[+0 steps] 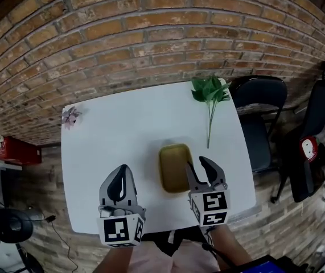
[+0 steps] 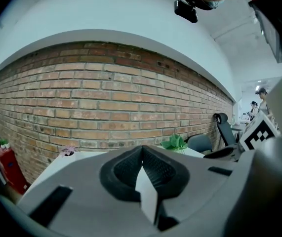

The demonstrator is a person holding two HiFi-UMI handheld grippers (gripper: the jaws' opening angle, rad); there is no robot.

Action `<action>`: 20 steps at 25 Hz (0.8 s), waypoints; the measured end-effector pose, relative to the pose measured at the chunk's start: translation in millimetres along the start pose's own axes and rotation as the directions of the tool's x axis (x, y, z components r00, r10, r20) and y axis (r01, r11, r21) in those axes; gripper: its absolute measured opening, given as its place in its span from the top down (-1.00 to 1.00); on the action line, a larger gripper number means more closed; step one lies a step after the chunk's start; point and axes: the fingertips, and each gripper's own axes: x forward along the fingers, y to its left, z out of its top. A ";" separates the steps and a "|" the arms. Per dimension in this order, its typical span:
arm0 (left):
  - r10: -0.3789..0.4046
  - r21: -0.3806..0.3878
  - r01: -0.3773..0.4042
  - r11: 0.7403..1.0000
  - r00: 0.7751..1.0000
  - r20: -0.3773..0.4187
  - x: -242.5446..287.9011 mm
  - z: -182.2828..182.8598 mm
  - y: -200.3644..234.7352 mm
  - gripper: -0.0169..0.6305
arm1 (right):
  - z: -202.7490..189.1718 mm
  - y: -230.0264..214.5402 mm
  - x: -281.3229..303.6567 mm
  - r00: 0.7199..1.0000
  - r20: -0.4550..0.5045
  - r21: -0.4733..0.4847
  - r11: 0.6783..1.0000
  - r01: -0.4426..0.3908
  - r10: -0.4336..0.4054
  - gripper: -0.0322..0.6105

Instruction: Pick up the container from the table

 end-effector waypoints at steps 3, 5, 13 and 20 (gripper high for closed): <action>0.006 -0.001 -0.006 1.000 1.000 -0.029 3.4 -11.6 1.8 0.92 | -22.1 -0.1 7.5 0.999 -0.052 0.021 1.000 -0.001 0.002 0.41; 0.005 -0.004 -0.005 1.000 0.999 -0.047 5.8 -18.9 1.3 0.92 | -35.1 0.4 11.3 0.996 -0.084 0.033 0.999 -0.003 0.006 0.41; -0.003 -0.014 0.001 1.000 0.995 -0.096 13.6 -41.8 1.0 0.92 | -70.1 0.0 21.5 0.986 -0.169 0.067 0.998 0.001 0.011 0.41; -0.006 -0.019 0.004 1.000 0.994 -0.109 19.8 -46.1 -0.3 0.92 | -78.5 -0.3 25.0 0.980 -0.199 0.085 0.996 0.002 0.015 0.48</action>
